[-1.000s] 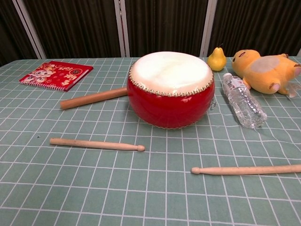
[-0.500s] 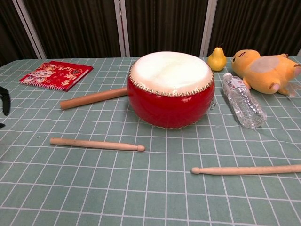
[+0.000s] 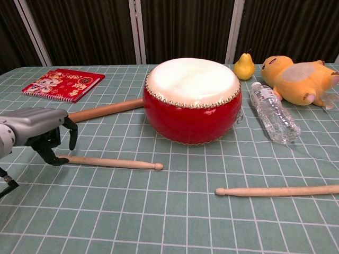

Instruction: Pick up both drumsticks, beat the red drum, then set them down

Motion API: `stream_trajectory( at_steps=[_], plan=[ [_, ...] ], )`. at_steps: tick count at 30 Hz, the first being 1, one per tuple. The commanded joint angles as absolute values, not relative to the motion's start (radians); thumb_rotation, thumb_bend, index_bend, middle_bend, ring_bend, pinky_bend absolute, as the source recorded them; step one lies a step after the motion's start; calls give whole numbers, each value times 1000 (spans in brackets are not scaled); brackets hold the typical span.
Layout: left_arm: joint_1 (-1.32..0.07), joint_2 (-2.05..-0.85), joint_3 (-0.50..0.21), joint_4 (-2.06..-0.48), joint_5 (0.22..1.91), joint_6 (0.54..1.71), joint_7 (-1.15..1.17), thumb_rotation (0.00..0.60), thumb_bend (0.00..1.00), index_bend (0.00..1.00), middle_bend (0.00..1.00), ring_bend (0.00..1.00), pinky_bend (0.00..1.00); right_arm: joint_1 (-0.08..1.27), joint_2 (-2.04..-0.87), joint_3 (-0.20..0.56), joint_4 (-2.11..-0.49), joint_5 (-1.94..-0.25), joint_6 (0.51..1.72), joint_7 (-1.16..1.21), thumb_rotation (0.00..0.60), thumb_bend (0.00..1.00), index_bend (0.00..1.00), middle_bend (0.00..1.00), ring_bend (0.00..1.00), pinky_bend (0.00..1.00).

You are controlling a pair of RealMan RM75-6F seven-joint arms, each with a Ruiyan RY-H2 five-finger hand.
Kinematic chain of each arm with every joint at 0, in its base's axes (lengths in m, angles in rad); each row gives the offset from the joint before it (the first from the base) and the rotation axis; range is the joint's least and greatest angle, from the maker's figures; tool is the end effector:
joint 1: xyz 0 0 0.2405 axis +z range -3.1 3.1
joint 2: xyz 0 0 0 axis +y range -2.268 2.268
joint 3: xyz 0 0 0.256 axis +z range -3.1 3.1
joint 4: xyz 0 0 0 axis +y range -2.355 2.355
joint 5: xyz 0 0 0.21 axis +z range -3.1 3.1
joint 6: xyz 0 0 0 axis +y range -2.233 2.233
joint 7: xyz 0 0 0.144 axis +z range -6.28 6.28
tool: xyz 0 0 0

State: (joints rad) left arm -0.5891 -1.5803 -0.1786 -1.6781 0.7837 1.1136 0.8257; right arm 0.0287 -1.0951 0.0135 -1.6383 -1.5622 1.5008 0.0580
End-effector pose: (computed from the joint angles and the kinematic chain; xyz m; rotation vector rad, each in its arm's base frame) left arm -0.1844 0.2914 -0.0236 -1.7382 -1.0257 -0.5668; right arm -0.3108 -0.1556 0.1580 1.3954 -0.9763 0.9287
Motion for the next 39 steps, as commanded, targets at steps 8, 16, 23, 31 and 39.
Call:
stream_trajectory(
  at_steps=[8, 16, 23, 31, 39],
  plan=[
    [-645, -1665, -164, -1598, 724, 1127, 851, 600, 291, 484, 1000, 1000, 1000, 28, -1096, 14, -1641, -1564, 1503, 66, 600, 303, 0, 0, 0, 73],
    [-665, -1682, -153, -1577, 697, 1120, 851, 600, 303, 487, 1000, 1000, 1000, 29, -1095, 14, -1643, -1562, 1502, 67, 600, 304, 0, 0, 0, 73],
    [-670, -1676, -145, -1588, 670, 1129, 851, 600, 507, 713, 1000, 1000, 1000, 28, -1093, 14, -1643, -1561, 1501, 71, 600, 303, 0, 0, 0, 73],
    [-628, -1551, -169, -1741, 792, 1179, 712, 600, 564, 772, 1000, 1000, 1000, 28, -1093, 17, -1649, -1556, 1502, 68, 600, 303, 0, 79, 83, 108],
    [-562, -1349, -178, -1934, 953, 1242, 572, 600, 564, 772, 1000, 1000, 1000, 42, -1090, 12, -1697, -1548, 1466, 5, 600, 303, 109, 819, 914, 904]
  ],
)
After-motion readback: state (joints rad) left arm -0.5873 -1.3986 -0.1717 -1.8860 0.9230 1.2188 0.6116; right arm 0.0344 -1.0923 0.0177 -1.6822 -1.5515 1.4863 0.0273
